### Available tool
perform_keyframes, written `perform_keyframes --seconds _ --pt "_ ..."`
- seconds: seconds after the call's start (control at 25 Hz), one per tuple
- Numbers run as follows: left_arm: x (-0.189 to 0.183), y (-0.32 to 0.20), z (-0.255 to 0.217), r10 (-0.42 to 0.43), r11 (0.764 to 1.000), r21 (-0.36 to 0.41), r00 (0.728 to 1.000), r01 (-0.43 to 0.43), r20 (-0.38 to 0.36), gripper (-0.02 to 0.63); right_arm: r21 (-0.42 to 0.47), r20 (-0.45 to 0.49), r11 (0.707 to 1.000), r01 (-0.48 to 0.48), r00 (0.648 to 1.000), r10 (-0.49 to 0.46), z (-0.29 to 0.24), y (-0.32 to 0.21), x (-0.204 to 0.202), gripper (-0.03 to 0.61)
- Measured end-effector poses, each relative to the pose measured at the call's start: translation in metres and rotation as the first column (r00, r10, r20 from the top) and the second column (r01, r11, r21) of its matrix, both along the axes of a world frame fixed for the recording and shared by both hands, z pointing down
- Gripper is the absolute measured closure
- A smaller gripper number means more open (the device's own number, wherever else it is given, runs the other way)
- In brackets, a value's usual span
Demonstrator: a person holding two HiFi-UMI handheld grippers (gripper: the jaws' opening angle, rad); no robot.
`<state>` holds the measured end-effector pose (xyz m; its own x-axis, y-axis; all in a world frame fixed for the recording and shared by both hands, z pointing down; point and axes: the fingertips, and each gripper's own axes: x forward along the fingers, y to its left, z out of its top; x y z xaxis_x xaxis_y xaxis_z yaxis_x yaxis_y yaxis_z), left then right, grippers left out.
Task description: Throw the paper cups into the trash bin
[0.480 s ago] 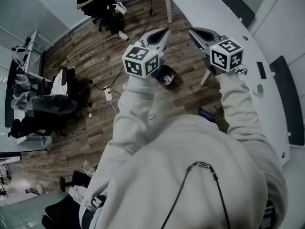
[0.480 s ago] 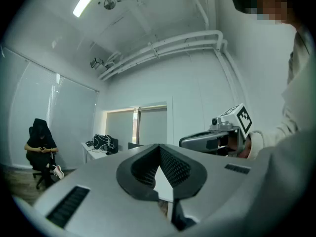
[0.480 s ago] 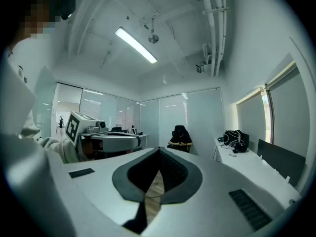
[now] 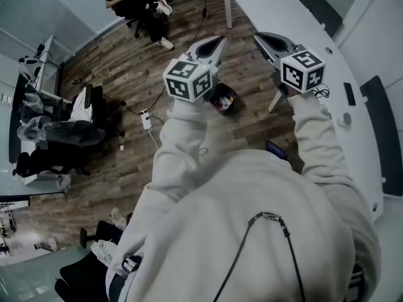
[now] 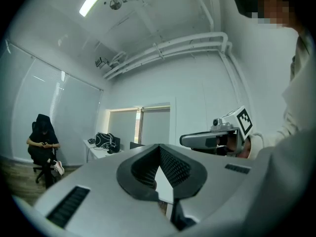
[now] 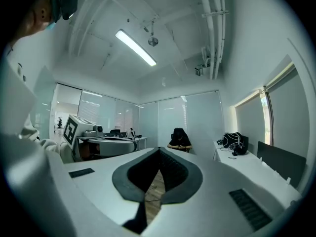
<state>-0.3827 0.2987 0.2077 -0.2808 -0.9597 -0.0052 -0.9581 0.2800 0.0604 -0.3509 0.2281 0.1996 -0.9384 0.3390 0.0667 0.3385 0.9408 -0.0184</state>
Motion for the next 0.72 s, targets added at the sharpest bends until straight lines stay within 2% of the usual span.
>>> perform_keyframes --seconds 0.24,0.44,0.52,0.64,0.72 --pt "0.005 -0.001 0.002 0.021 1.000 0.013 1.000 -0.021 0.021 0.618 -0.033 -0.002 0.999 0.015 1.000 -0.015 0.008 -0.002 -0.003 0.560" --pt "0.000 0.004 0.011 0.014 1.000 0.007 1.000 -0.014 -0.009 0.618 -0.066 -0.001 0.998 0.006 1.000 -0.006 0.012 -0.003 -0.007 0.560" --pt "0.000 0.007 0.017 0.027 1.000 -0.014 1.000 -0.027 -0.010 0.618 -0.055 -0.006 0.998 -0.001 1.000 0.001 0.014 0.001 -0.010 0.560" --pt "-0.002 0.016 0.036 0.025 0.998 -0.051 0.999 -0.026 -0.024 0.618 0.012 -0.060 1.000 -0.024 0.998 0.025 0.040 0.005 -0.004 0.560" --pt "-0.005 0.008 0.044 0.035 0.998 -0.056 0.999 -0.037 -0.035 0.618 0.023 -0.094 0.997 -0.074 0.993 0.075 0.055 -0.015 0.010 0.560"
